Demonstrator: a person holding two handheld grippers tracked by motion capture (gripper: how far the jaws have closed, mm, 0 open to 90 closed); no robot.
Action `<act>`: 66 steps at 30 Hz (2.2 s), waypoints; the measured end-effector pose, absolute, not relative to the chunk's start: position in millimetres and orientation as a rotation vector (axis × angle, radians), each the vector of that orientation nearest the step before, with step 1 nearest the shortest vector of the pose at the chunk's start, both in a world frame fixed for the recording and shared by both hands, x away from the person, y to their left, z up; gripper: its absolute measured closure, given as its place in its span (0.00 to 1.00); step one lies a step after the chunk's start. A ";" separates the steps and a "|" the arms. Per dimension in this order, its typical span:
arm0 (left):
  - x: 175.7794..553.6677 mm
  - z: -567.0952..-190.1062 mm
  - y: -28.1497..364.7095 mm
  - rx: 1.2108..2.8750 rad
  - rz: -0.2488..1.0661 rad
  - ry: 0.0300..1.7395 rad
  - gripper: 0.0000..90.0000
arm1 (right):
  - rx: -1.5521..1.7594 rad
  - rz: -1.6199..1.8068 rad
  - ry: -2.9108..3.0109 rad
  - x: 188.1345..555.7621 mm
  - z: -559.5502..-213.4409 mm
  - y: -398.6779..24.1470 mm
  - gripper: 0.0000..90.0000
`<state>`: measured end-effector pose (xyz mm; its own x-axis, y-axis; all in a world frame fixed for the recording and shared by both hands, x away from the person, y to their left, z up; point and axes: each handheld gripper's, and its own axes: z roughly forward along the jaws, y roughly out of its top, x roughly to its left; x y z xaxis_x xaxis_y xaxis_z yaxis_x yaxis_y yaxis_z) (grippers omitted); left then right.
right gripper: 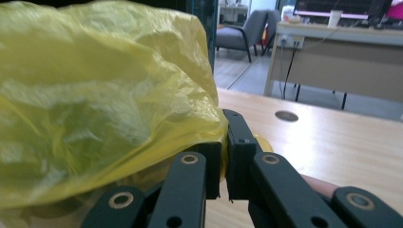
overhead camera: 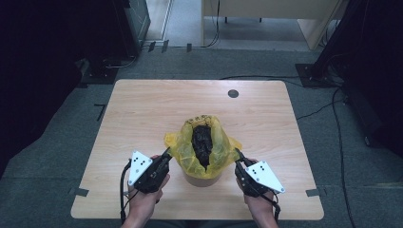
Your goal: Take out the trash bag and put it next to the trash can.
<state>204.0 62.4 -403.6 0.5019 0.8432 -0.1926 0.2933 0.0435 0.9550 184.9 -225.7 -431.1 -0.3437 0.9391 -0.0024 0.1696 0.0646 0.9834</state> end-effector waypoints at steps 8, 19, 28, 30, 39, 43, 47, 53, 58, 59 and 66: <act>204.9 -391.2 50.4 1.539 0.559 0.963 1.00 | 1.074 1.380 1.605 187.7 -420.3 -215.0 0.97; 206.1 -379.6 16.2 1.592 0.466 0.860 1.00 | 1.003 1.502 1.645 191.3 -398.8 -187.2 0.96; 213.9 -374.7 22.0 1.578 0.421 0.874 1.00 | 1.007 1.578 1.758 195.1 -391.2 -183.7 0.76; 215.9 -373.7 26.8 1.566 0.415 0.886 1.00 | 1.021 1.620 1.770 193.7 -391.0 -190.0 0.71; 215.3 -369.1 26.5 1.583 0.408 0.862 1.00 | 0.978 1.695 1.831 188.4 -389.1 -192.9 0.44; 214.6 -367.7 26.7 1.591 0.399 0.859 1.00 | 0.939 1.680 1.890 189.2 -387.4 -183.0 0.37; 212.7 -367.8 25.8 1.611 0.383 0.847 1.00 | 0.925 1.588 1.942 192.9 -386.1 -168.6 0.32; 211.4 -366.6 28.9 1.610 0.376 0.852 1.00 | 0.947 1.517 1.960 200.1 -383.3 -152.2 0.37; 210.6 -367.2 31.7 1.622 0.395 0.850 1.00 | 0.952 1.496 1.983 201.2 -384.2 -143.8 0.69; 210.5 -367.5 32.7 1.620 0.397 0.852 0.99 | 0.950 1.496 1.980 200.6 -384.6 -142.6 0.75; 210.9 -370.8 46.6 1.582 0.425 0.885 0.62 | 1.003 1.499 1.929 202.7 -386.9 -146.9 0.96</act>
